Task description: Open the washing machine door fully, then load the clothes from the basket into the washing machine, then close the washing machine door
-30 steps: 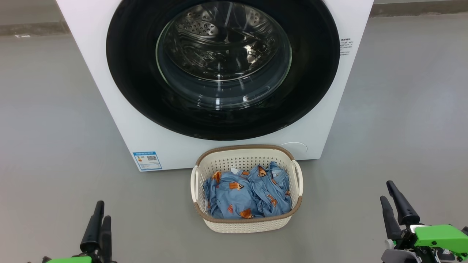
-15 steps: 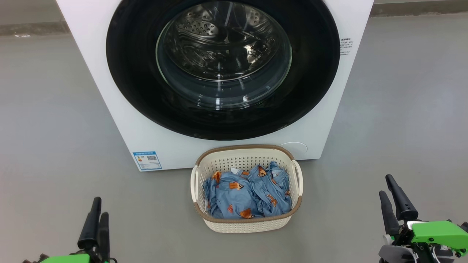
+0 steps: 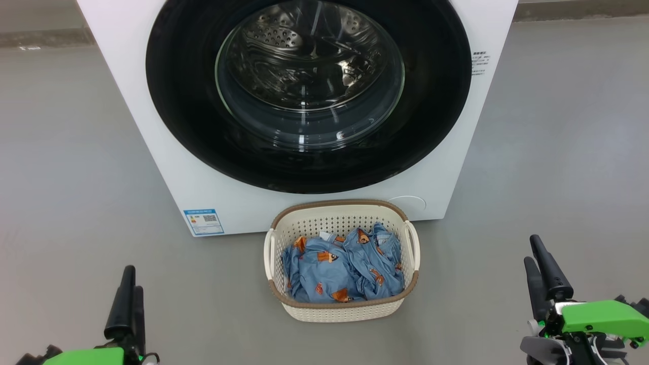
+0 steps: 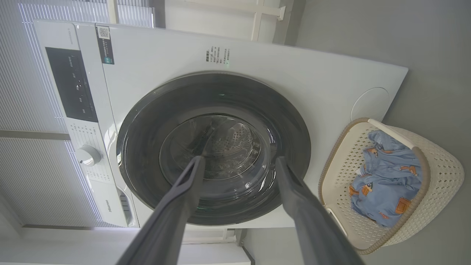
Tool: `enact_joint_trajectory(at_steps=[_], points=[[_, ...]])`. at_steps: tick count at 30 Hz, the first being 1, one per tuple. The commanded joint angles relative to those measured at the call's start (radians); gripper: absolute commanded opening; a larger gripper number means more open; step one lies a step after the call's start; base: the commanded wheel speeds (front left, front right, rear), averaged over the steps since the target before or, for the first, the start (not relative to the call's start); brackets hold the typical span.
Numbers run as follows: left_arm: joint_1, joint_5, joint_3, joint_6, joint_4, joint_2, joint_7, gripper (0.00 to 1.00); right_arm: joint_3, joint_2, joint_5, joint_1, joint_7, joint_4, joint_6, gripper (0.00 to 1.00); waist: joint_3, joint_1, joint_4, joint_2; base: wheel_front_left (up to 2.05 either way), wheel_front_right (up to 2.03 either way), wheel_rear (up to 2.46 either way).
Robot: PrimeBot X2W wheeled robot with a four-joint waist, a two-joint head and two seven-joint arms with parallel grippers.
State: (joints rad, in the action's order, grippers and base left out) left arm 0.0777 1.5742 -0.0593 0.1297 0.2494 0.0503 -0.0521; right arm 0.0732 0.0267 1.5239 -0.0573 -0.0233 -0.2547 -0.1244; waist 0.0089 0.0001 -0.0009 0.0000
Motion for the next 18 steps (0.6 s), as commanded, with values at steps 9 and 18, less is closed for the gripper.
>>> enact_joint_trajectory(at_steps=[9,18], points=[[0.051,-0.075,0.054,0.0,-0.046,0.076,0.061,1.0,-0.029,0.012,-0.135,-0.068,0.037,0.05,-0.002,1.0,0.003,-0.0001,-0.001,0.0,0.0,0.0,0.0],[0.064,-0.195,0.071,0.001,-0.047,0.1,0.093,1.0,-0.052,0.014,-0.252,-0.079,0.063,0.059,-0.003,1.0,0.003,-0.0001,-0.003,0.0,0.0,0.0,0.0]])
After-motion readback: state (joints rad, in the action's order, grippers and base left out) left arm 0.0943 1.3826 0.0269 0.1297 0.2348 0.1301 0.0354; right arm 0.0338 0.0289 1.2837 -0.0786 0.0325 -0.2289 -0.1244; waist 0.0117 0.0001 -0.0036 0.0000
